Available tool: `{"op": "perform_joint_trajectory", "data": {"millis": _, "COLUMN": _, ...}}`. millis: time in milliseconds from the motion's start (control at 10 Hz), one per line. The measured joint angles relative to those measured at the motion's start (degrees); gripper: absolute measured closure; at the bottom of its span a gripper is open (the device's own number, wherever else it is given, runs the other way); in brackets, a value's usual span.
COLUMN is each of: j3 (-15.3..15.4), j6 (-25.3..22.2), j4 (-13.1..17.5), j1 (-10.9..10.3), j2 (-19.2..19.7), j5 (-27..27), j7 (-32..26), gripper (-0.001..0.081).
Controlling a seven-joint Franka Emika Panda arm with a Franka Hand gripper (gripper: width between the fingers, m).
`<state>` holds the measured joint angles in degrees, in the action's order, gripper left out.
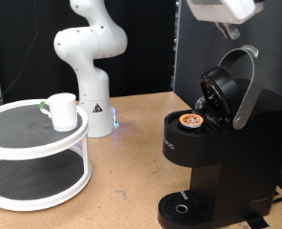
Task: Make a cup of coffee with the keurig machine
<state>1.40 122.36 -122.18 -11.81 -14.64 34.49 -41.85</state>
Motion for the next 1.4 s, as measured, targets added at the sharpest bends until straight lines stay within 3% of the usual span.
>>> {"op": "perform_joint_trajectory", "data": {"millis": 200, "j3": 3.5, "j6": 2.6, "j4": 1.4, "j1": -0.3, "j2": 1.6, "j5": -3.1, "j7": 5.6, "gripper": 0.0805}}
{"op": "perform_joint_trajectory", "data": {"millis": 500, "j3": 6.7, "j6": 4.4, "j4": 3.2, "j1": -0.7, "j2": 4.2, "j5": -3.7, "j7": 8.0, "gripper": 0.0805}}
{"op": "perform_joint_trajectory", "data": {"millis": 1400, "j3": 6.3, "j6": 4.4, "j4": 2.7, "j1": -0.2, "j2": 5.6, "j5": -3.7, "j7": 5.6, "gripper": 0.0805}}
